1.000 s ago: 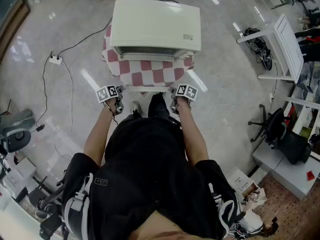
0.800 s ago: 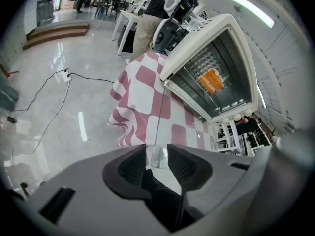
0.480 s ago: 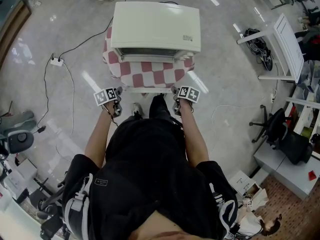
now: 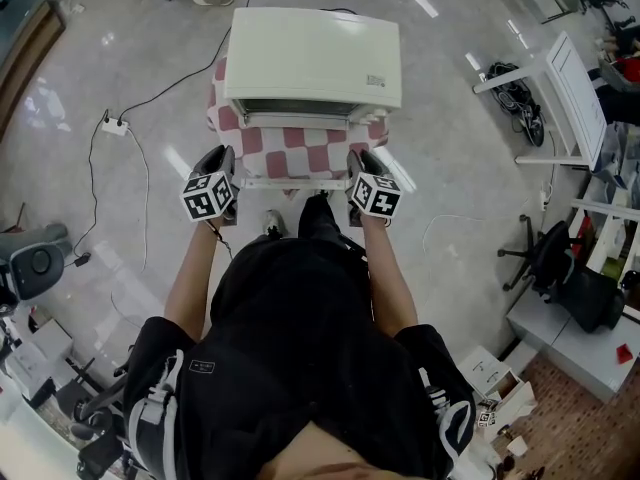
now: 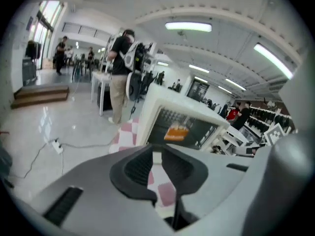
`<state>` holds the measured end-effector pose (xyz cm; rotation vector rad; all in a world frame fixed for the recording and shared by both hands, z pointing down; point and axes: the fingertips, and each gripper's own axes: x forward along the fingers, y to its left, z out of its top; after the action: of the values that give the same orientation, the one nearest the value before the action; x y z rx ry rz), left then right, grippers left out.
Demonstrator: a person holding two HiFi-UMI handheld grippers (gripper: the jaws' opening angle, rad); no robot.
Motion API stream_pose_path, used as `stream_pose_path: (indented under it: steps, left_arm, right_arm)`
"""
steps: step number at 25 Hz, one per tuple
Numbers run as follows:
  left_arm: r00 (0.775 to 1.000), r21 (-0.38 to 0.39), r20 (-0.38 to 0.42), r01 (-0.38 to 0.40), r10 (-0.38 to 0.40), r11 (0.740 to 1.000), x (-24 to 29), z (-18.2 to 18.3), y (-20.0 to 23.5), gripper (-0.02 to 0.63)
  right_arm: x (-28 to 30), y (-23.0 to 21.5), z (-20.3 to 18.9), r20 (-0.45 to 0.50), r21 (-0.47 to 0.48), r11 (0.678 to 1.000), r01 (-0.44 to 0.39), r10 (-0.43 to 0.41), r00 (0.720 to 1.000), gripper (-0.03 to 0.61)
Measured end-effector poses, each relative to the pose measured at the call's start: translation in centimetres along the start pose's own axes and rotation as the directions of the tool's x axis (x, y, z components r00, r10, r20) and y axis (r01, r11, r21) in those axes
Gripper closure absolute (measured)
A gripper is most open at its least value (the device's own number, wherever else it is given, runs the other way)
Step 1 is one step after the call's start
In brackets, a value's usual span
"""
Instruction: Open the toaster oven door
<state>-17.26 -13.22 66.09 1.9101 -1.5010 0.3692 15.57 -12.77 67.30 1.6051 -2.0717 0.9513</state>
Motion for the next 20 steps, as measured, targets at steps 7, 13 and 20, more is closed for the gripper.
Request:
stream_pose_path:
  steps: [7,13,20]
  left_arm:
    - [0.917,0.249,0.380,0.020,-0.117,0.968,-6.9,10.4,-9.6,0.601]
    - [0.892,0.337,0.403,0.062,-0.204,0.940,-8.8,9.3,-13.7,0.601]
    - [0.898,0.371,0.369,0.094,-0.240,0.924,-9.5,6.9,-15.9,0.601]
  right_arm:
    - [-5.2,5.1,7.5,0.257,-0.158,0.987,0.029,0.013,0.966,0.523]
    - [-8.2,8.3,8.1,0.342,-0.207,0.978,0.029,0.044,0.939,0.535]
    - [-9.2,9.6,6.0,0.336,-0.215,0.977,0.000,0.074,0.939,0.551]
